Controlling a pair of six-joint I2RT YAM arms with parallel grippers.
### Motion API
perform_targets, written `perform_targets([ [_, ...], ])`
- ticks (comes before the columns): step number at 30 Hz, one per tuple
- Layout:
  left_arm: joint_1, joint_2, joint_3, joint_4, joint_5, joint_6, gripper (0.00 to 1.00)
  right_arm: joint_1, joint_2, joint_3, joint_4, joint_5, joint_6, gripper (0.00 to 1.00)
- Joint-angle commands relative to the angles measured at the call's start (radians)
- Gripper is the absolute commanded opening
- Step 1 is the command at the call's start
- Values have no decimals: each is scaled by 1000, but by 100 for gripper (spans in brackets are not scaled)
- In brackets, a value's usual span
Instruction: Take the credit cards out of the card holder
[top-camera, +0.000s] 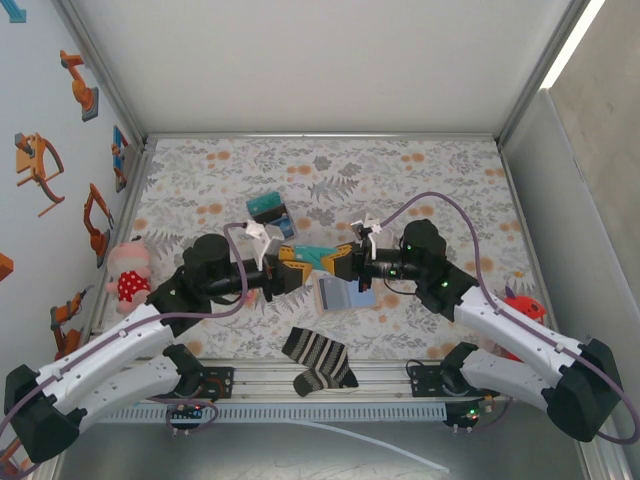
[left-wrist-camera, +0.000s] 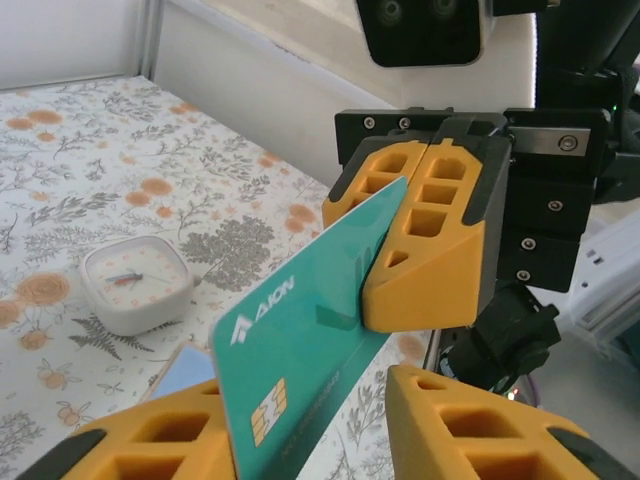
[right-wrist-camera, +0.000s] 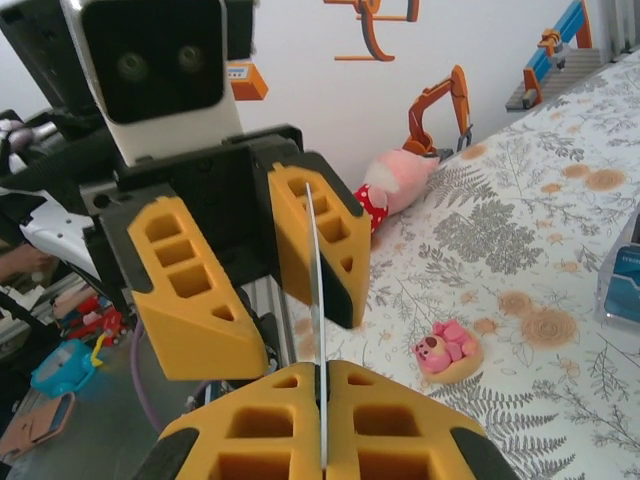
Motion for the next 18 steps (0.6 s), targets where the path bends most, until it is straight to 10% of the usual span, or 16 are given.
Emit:
perform_targets([
  [1,0,-29,103,-124,-25,125,42,1,-29,60,-117,3,-75,0],
  [18,0,227,467,-595,12,448,48,3,6,159,-364,-31,-204,0],
])
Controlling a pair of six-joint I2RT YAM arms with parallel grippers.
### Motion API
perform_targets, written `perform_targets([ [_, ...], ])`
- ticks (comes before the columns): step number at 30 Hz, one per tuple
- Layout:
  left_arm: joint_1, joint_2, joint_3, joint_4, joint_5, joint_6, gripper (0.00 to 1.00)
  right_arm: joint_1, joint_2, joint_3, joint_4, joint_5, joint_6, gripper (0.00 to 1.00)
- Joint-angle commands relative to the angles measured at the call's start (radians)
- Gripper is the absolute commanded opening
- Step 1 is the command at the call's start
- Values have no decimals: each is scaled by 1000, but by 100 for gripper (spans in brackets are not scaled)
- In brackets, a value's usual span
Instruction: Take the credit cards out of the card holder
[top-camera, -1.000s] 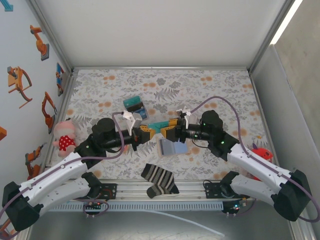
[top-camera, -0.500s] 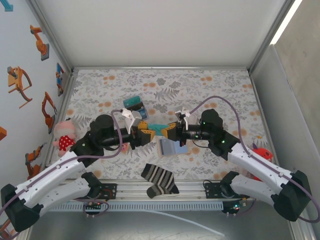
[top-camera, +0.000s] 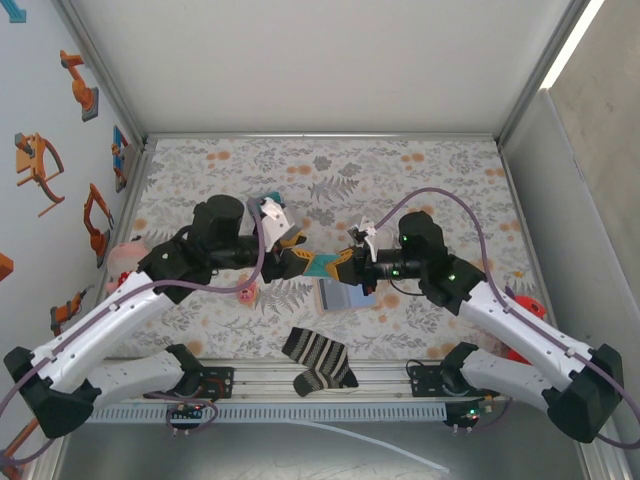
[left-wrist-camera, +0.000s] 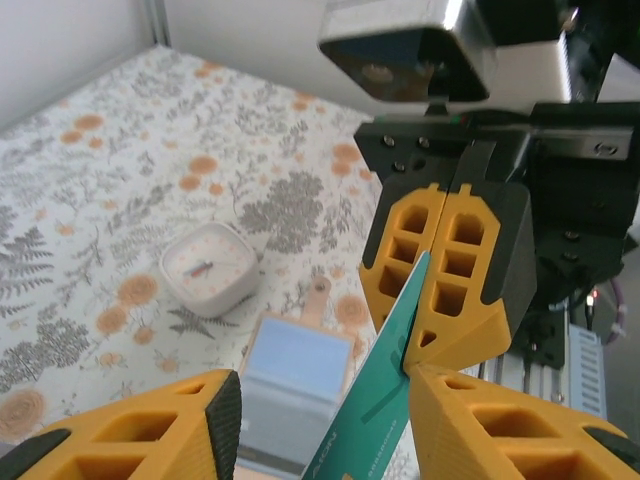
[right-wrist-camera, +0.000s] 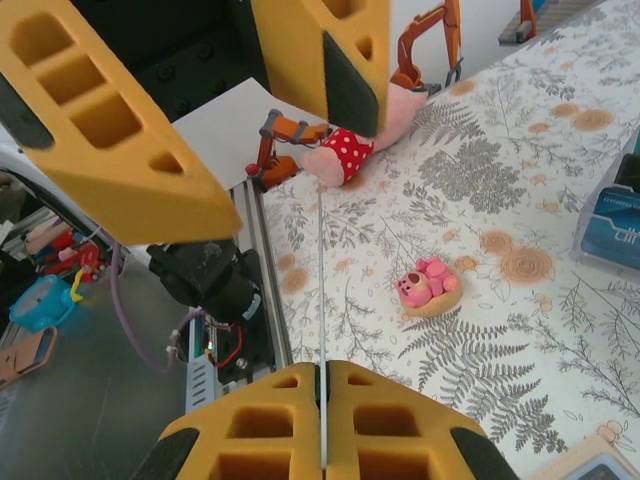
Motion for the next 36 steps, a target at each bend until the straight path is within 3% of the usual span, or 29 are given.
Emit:
perform_targets([
  [1,0,31,44,-99,55,84,48,3,10,37,-29,-26,-29,0],
  [11,0,123,76,-157,104,140,45,3,28,42,-21,-54,-28,0],
  [16,2,152,81,-149,106,137,15,3,32,43,-23,-53,-27,0],
  [19,2,156,77,-137,101,138,6,3,27,39,-26,-23,-29,1],
  [21,5,152,70,-125,82,138,2,3,12,32,-33,29,-32,12],
  [24,17,133,47,-97,28,144,0,3,-21,19,-48,136,-30,45],
  [26,30,116,25,-70,-22,152,0,2,-41,14,-63,204,-27,53],
  [29,73,90,-17,-13,-86,172,0,2,-59,16,-86,276,-17,60],
  [36,255,133,-45,92,-118,241,0,1,-34,47,-123,363,24,63],
])
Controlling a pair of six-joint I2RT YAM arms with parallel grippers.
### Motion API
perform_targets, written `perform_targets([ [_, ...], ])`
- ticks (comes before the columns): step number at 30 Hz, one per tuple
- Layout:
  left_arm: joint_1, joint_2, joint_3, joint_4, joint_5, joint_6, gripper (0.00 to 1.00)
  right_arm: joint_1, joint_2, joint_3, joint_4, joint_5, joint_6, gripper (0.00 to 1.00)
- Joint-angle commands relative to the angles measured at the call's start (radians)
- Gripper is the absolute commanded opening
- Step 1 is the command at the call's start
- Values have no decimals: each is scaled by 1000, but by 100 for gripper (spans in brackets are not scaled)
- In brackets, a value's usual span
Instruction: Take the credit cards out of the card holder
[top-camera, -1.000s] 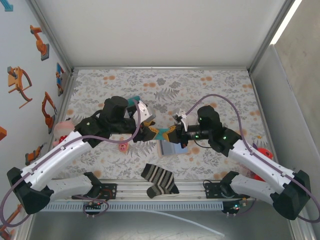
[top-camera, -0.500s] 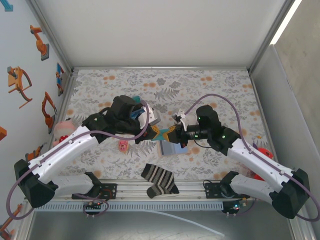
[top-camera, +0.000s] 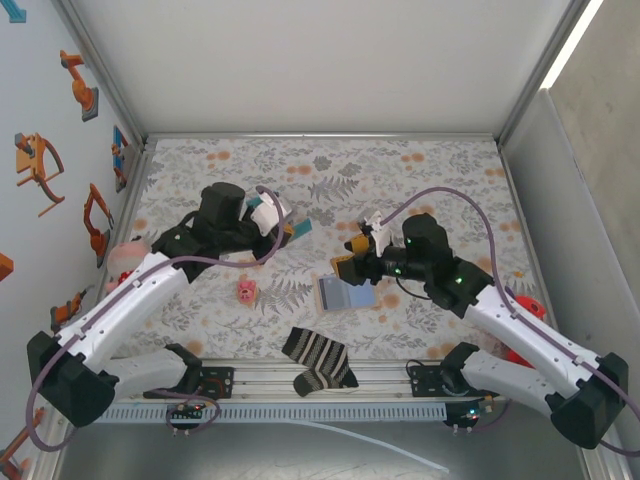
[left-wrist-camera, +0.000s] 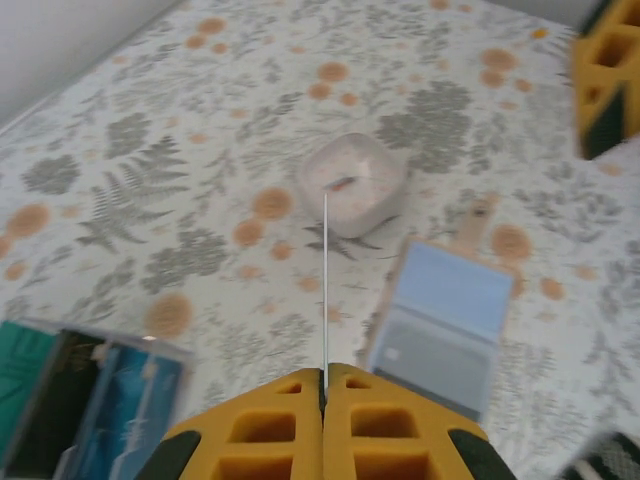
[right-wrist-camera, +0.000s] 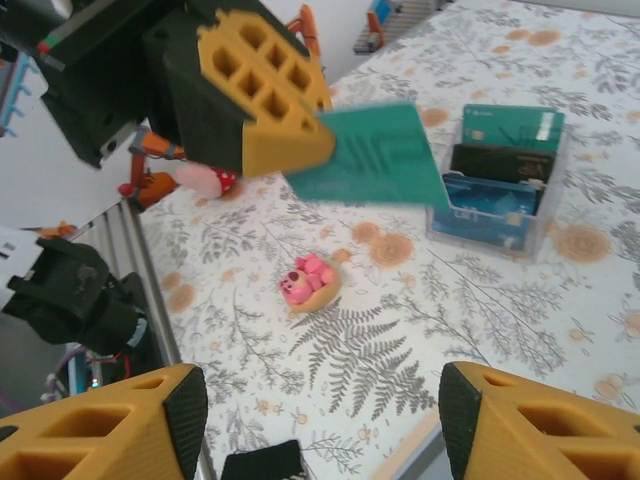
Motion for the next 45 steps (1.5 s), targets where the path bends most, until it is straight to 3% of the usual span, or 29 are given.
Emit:
perform_targets([
  [1,78,38,-2,84,-27,82,0,3,22,46,-32,84,35,62],
  [8,242,178,40,153,67,212,0,3,104,76,-64,176,75,58],
  [14,319,316,82,192,84,311,0,4,121,72,-52,244,106,57],
  [28,375,551,184,224,148,438,1,3,78,60,-78,341,124,58],
  [45,412,671,250,166,159,509,2,3,72,84,-122,402,100,58],
])
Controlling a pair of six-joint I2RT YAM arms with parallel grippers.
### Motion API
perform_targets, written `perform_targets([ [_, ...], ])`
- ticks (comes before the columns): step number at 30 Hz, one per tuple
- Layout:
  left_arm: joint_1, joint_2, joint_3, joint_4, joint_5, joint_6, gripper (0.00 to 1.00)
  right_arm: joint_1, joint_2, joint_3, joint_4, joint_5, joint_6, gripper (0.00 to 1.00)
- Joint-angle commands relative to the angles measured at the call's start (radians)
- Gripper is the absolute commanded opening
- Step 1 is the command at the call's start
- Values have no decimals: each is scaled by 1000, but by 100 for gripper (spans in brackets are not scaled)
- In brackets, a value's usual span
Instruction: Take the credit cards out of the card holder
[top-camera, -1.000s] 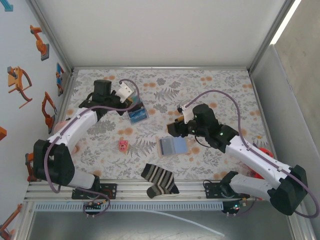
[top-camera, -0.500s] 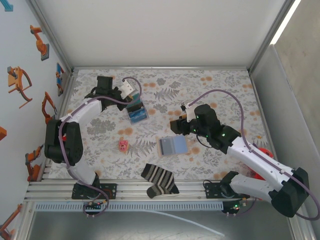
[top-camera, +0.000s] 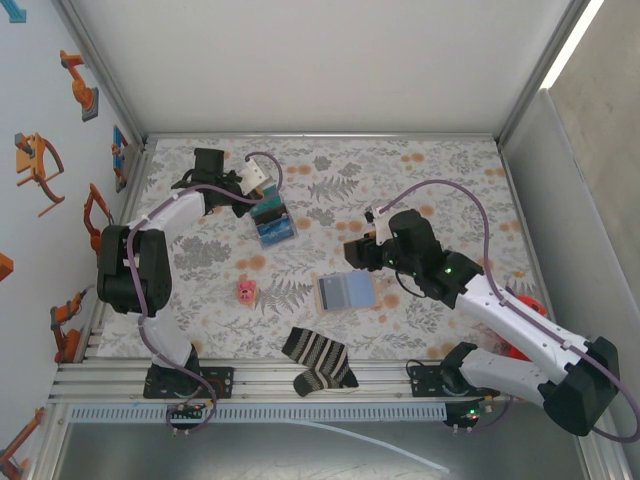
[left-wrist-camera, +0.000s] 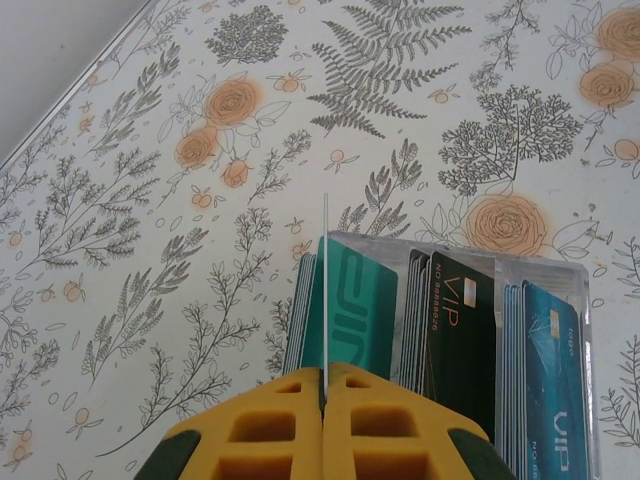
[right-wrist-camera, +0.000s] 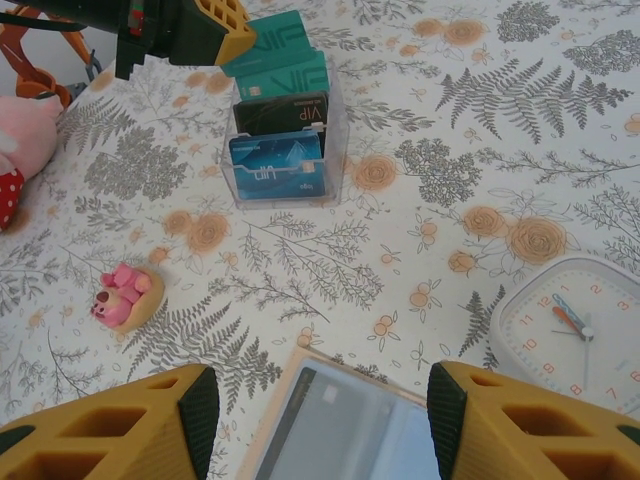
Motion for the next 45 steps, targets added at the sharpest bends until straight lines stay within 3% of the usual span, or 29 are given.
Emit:
perform_targets([
  [1,7,31,35,-36,41,40,2,3,-16,43,-11,28,-3,58],
  [6,7,56,52,-49,44,36,7,3,-13,51,-20,25,-3,58],
  [10,7,59,70,-75,44,19,28,3,-10,51,-31,22,-1,58],
  [17,7,3,69,-63,44,-24,33,3,15,60,-66,29,19,55],
  [20,2,-46,56,-54,41,-65,43,6,39,64,-90,46,43,54],
  [23,-1,-126,1,0,37,-120,57,20,81,83,-145,89,67,52],
  [29,-5,-341,-195,141,-1,-291,100,95,158,133,-277,216,109,51],
  [37,-75,-660,-494,354,-159,-611,97,179,247,155,-288,230,185,49],
  [45,-121,-842,-618,306,-400,-833,97,237,365,196,-279,205,229,48],
])
